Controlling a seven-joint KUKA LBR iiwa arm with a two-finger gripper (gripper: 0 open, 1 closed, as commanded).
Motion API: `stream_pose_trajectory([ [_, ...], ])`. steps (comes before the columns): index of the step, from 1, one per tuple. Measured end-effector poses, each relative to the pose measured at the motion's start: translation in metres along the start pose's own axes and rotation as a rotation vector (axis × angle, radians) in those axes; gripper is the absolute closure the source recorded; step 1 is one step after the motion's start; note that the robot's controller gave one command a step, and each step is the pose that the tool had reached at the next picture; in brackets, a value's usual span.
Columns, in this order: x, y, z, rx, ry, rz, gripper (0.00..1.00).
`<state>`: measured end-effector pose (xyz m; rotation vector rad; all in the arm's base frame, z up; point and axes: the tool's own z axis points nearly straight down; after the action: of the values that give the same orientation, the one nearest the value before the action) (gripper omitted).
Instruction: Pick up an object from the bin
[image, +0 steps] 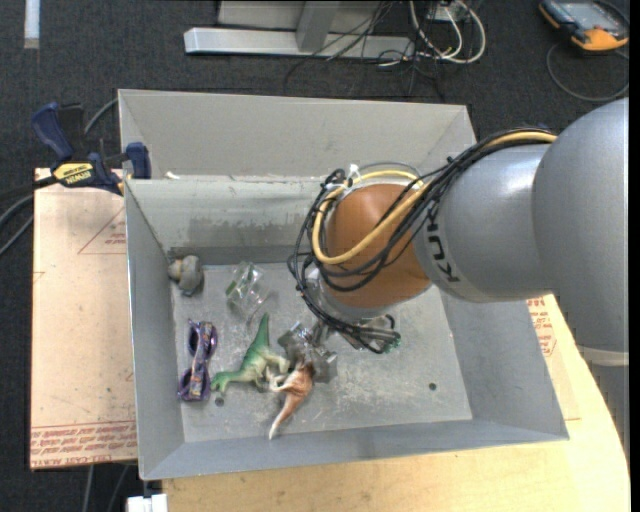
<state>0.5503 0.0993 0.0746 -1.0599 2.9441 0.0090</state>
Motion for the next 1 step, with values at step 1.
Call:
stream_pose_trajectory([
  [1, 0.0000, 0.0000, 0.0000, 0.000, 0.000, 0.000, 1.00],
])
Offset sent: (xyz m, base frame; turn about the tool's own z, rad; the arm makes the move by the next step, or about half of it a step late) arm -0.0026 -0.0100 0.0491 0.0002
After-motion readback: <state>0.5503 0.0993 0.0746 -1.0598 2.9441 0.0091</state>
